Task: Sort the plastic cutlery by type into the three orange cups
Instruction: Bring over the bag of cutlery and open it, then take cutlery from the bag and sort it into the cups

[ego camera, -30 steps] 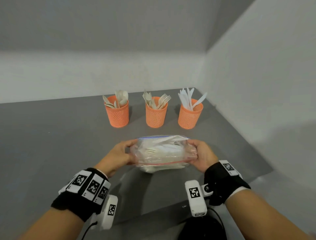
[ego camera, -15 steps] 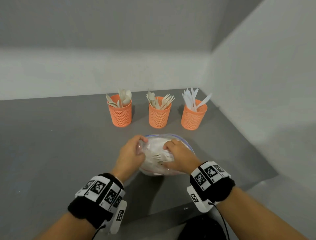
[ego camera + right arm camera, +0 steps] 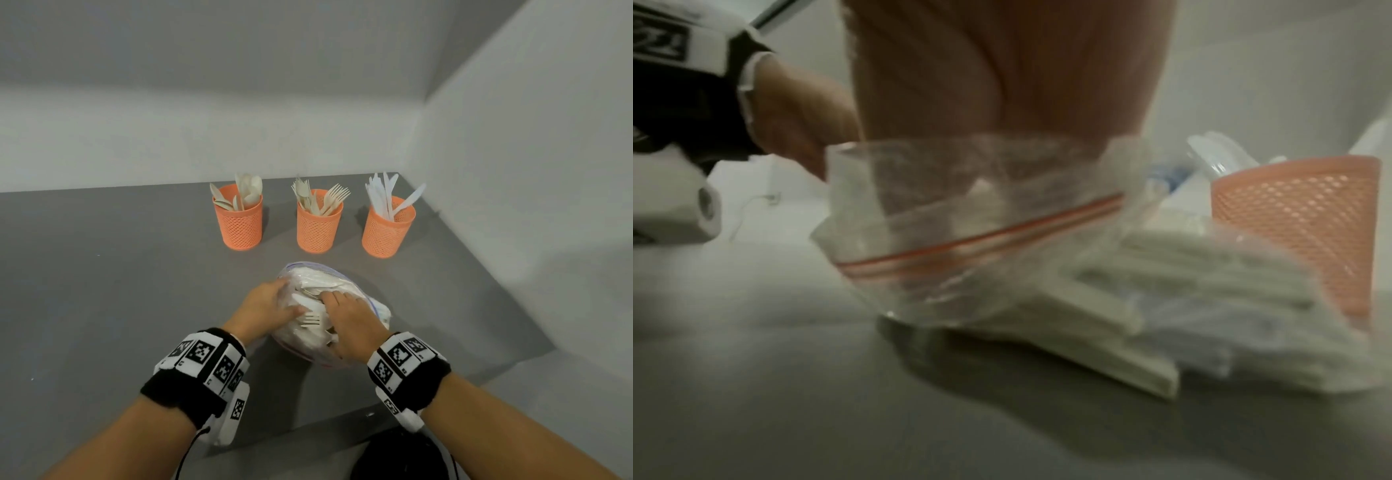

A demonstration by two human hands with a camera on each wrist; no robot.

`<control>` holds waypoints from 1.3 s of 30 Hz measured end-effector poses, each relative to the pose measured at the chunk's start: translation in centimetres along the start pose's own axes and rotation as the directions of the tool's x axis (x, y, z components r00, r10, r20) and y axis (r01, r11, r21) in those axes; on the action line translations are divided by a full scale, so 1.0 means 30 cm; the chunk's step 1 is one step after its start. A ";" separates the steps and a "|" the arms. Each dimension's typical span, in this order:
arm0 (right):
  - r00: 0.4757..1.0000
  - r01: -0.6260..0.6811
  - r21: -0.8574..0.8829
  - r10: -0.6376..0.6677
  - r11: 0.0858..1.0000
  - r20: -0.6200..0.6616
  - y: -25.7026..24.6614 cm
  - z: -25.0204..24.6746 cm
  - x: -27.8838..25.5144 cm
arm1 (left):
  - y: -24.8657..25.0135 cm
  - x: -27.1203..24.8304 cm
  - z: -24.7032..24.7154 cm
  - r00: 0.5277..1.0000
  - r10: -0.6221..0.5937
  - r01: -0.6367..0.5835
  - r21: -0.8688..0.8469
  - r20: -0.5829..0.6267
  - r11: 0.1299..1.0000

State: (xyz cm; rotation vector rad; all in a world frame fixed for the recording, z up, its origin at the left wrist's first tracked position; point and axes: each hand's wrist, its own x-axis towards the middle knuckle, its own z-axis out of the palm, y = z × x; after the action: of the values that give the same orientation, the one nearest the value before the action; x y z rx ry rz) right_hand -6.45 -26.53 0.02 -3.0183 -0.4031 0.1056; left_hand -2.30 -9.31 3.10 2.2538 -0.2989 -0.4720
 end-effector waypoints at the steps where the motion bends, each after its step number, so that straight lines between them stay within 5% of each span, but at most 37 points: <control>1: 1.000 -0.018 0.009 0.018 1.000 0.001 -0.001 -0.004 0.010 | -0.005 0.006 -0.010 1.000 -0.014 0.014 -0.052 0.004 0.999; 6: 0.996 -0.030 0.027 0.027 0.999 0.089 -0.005 -0.044 0.035 | -0.021 0.025 -0.053 0.996 -0.065 0.046 -0.256 -0.063 0.965; 9: 0.995 -0.004 0.113 -0.007 0.994 0.099 -0.014 -0.052 0.035 | -0.038 0.031 -0.044 0.988 -0.117 0.053 -0.482 -0.105 0.875; 21: 0.994 -0.091 0.280 0.069 0.956 0.087 0.020 -0.080 0.046 | -0.049 0.006 -0.111 0.994 -0.021 0.100 -0.791 0.110 0.603; 24: 0.986 -0.145 0.339 0.106 0.930 0.131 0.041 -0.091 0.049 | -0.067 -0.003 -0.119 0.992 -0.032 0.103 -0.620 0.124 0.778; 28: 0.989 -0.144 0.547 0.112 0.825 0.093 0.035 -0.087 0.033 | -0.073 0.020 -0.091 0.994 0.019 -0.036 -0.155 -0.110 0.987; 34: 0.999 -0.048 0.716 0.040 0.696 0.028 0.022 -0.141 0.004 | -0.051 0.033 -0.098 0.959 0.063 -0.024 0.145 -0.275 0.989; 37: 0.995 -0.074 0.769 0.103 0.635 0.010 0.035 -0.139 0.010 | -0.055 0.030 -0.110 0.935 -0.011 0.059 0.125 -0.354 0.990; 39: 0.983 -0.090 0.840 0.185 0.535 -0.013 0.044 -0.139 0.009 | -0.047 0.024 -0.110 0.944 0.048 0.028 0.226 -0.326 0.974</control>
State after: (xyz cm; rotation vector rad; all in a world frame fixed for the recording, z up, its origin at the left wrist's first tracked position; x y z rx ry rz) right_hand -5.50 -28.09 4.00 -2.0541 -0.0455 0.1129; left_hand -0.15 -6.44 3.88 2.5057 -0.1979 -0.0479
